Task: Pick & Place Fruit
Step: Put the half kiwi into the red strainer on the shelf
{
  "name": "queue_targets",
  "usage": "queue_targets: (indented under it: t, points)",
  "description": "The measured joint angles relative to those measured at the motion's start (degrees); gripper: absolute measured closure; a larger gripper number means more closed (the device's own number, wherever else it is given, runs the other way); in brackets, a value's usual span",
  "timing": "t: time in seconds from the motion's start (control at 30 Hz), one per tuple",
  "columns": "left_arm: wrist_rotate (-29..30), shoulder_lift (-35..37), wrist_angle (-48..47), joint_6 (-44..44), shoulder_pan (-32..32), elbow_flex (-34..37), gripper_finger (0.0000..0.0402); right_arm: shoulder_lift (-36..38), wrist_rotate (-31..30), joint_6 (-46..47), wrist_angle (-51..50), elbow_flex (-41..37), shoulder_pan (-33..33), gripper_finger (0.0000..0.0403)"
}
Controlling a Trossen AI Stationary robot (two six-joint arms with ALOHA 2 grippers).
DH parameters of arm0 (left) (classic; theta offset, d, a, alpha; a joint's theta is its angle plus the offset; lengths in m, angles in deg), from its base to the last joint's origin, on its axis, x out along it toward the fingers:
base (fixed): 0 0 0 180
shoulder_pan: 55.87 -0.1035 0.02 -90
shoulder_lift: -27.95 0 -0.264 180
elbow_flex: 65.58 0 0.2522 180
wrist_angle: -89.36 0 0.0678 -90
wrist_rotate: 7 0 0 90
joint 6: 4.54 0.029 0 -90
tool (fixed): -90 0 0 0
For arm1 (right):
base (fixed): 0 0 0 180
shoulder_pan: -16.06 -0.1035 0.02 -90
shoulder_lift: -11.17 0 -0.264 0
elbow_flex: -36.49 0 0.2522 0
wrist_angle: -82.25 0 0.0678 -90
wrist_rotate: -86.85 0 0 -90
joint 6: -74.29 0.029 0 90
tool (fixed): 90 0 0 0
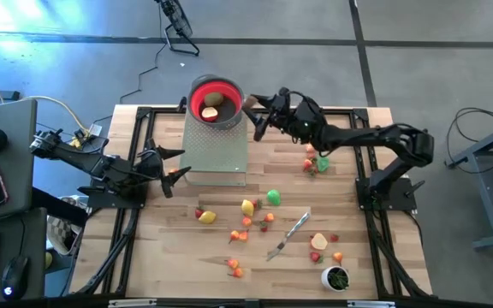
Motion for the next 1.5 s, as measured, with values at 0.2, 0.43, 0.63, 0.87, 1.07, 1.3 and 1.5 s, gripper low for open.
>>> queue_targets:
  t: [0.2,0.43,0.63,0.87,1.07,1.3,1.5]
  points:
    - [0.2,0.0,0.0,0.0,0.0,0.0,0.0135,-6.8,3.3,-1.5,-7.3,10.9,0.2,0.0178]
    - [0.2,0.0,0.0,0.0,0.0,0.0,0.0135,-13.4,2.8,-3.2,-20.1,23.3,1.6,0.0176]
    - [0.1,0.0,0.0,-0.2,0.0,0.0,0.0135,-15.9,2.8,-3.0,-23.7,26.2,3.8,0.0175]
    - [0.1,0.0,0.2,-5.6,0.0,0.0,0.0135,-15.9,3.9,-1.3,-27.4,26.3,4.8,0.0175]
    - [-0.2,0.0,0.2,-8.5,0.0,0.0,0.0135,-15.9,8.7,-1.2,-27.2,26.3,4.7,0.0176]
    - [-7.0,0.0,0.0,-10.8,0.1,0.0,0.0135,-15.9,7.4,-1.2,-27.7,26.3,4.7,0.0176]
    - [-6.9,0.0,2.7,-10.3,0.0,0.0,0.0135,-15.9,7.2,-1.9,-27.4,26.3,4.7,0.0173]
